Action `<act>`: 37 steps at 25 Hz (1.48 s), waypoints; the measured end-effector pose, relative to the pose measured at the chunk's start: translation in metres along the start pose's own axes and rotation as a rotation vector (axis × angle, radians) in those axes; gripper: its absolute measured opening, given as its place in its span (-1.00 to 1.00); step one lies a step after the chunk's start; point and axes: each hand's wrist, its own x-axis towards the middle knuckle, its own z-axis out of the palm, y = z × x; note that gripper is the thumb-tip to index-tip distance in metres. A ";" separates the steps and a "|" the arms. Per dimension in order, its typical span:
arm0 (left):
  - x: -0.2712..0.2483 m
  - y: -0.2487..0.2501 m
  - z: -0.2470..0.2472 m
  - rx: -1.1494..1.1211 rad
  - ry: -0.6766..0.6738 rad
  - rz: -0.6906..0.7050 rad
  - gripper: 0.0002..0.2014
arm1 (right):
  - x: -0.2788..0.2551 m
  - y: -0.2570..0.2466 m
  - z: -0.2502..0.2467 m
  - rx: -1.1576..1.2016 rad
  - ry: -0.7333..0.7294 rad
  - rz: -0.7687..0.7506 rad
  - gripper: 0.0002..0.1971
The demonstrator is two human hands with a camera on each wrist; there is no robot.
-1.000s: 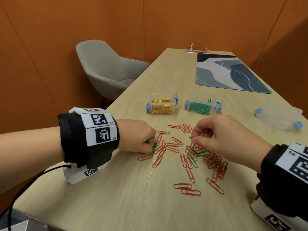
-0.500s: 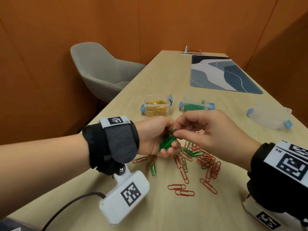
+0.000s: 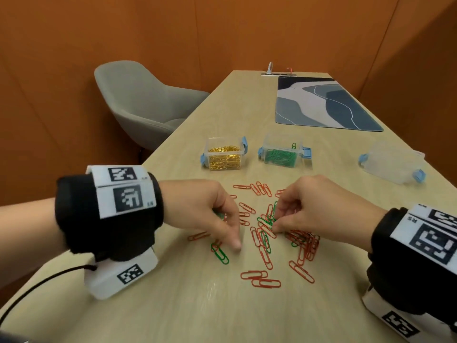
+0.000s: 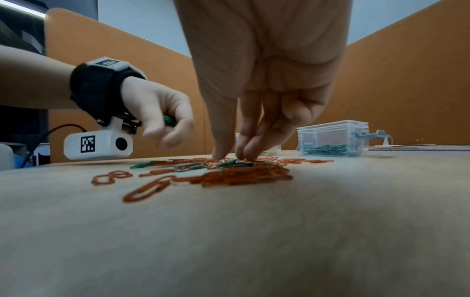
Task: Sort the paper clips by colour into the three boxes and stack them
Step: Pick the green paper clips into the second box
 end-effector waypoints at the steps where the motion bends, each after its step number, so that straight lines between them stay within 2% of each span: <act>1: -0.004 0.000 0.003 0.062 -0.022 0.032 -0.90 | 0.001 -0.001 0.001 -0.014 -0.010 -0.001 -0.84; 4: -0.007 -0.002 0.010 0.152 -0.034 0.038 -0.85 | 0.002 0.000 0.003 -0.058 -0.010 -0.015 -0.87; 8: -0.004 -0.004 0.011 0.235 -0.053 0.002 -0.93 | 0.001 0.001 0.003 -0.079 -0.001 -0.060 -0.95; 10: -0.001 -0.001 0.008 0.050 -0.019 -0.085 -0.85 | -0.001 0.001 0.000 -0.034 0.081 -0.097 -0.94; 13: 0.009 0.005 0.000 -0.513 0.014 -0.180 -0.72 | -0.004 -0.002 -0.004 0.070 0.251 -0.136 -0.96; 15: 0.016 0.009 -0.003 -0.776 0.029 -0.183 -0.77 | -0.006 -0.004 -0.004 0.132 0.289 -0.152 -0.96; 17: 0.023 0.013 -0.003 -0.933 0.039 -0.166 -0.88 | -0.007 -0.004 -0.004 0.172 0.302 -0.186 -0.96; 18: 0.028 0.015 -0.003 -0.965 0.046 -0.160 -0.91 | -0.008 -0.003 -0.004 0.184 0.307 -0.210 -0.96; 20: 0.037 0.017 0.001 -0.999 0.043 -0.147 -0.82 | -0.008 -0.003 -0.003 0.192 0.295 -0.258 -0.97; 23: 0.051 0.024 0.008 -1.078 -0.054 -0.129 -0.77 | -0.008 -0.003 -0.003 0.145 0.251 -0.292 -0.90; 25: 0.055 0.029 0.002 -1.023 -0.122 -0.139 -0.74 | -0.010 0.001 -0.004 0.122 0.306 -0.260 -0.89; 27: 0.064 0.031 -0.014 -0.899 -0.122 -0.180 -0.72 | -0.014 0.011 -0.007 0.069 0.343 -0.171 -0.89; 28: 0.070 0.032 -0.025 -0.808 -0.066 -0.201 -0.71 | -0.016 0.017 -0.009 0.029 0.324 -0.111 -0.87; 31: 0.099 0.042 -0.058 -0.571 0.211 -0.184 -0.72 | -0.019 0.033 -0.012 -0.047 0.191 0.022 -0.86; 34: 0.128 0.056 -0.080 -0.594 0.455 -0.133 -0.67 | -0.018 0.036 -0.011 -0.033 0.097 0.069 -0.87; 37: 0.158 0.062 -0.084 -0.584 0.544 -0.057 -0.66 | -0.016 0.036 -0.011 -0.047 0.058 0.083 -0.81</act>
